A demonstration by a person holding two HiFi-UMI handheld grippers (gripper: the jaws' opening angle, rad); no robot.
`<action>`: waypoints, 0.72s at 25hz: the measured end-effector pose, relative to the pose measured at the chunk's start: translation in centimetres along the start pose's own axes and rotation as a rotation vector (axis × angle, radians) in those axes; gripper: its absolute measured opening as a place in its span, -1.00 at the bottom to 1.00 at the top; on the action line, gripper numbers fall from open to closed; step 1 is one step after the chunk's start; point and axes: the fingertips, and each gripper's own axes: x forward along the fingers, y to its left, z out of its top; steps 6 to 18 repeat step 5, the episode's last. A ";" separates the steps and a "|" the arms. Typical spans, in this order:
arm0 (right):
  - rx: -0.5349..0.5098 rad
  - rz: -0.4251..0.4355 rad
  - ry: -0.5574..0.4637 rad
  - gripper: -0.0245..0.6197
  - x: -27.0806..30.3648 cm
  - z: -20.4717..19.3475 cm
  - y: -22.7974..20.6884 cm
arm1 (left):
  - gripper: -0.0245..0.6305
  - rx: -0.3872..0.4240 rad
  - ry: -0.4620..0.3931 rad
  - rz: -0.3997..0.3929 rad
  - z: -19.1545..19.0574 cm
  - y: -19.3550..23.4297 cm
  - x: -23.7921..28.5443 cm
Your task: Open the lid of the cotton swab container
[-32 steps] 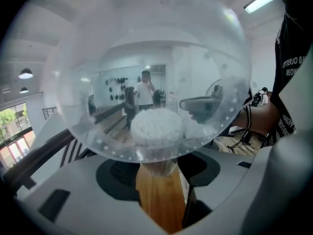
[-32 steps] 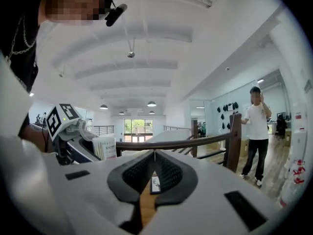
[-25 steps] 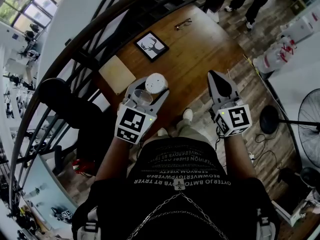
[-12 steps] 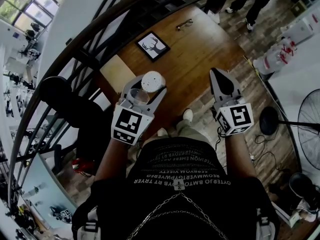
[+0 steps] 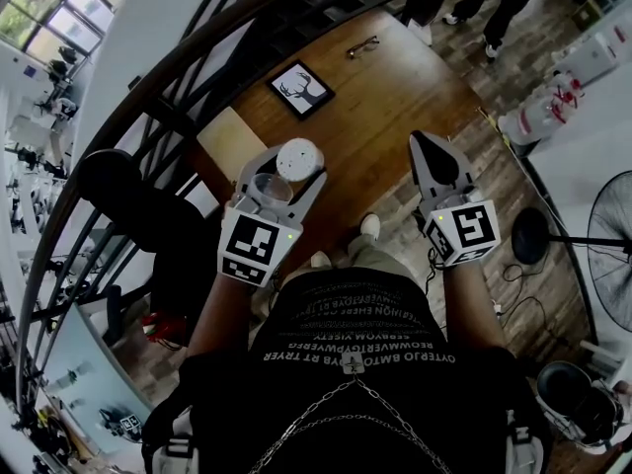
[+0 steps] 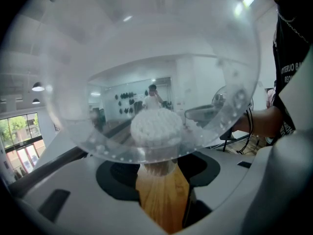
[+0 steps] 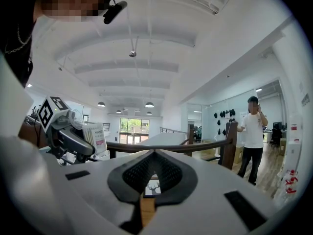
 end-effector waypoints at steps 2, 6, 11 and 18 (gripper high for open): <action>0.001 0.003 0.002 -0.88 0.0 -0.1 0.3 | -0.13 0.002 -0.001 -0.001 0.0 0.0 -0.1; 0.005 0.006 0.006 -0.88 -0.1 -0.2 0.6 | -0.13 0.007 0.002 -0.001 -0.1 0.0 -0.2; 0.005 0.006 0.006 -0.88 -0.1 -0.2 0.6 | -0.13 0.007 0.002 -0.001 -0.1 0.0 -0.2; 0.005 0.006 0.006 -0.88 -0.1 -0.2 0.6 | -0.13 0.007 0.002 -0.001 -0.1 0.0 -0.2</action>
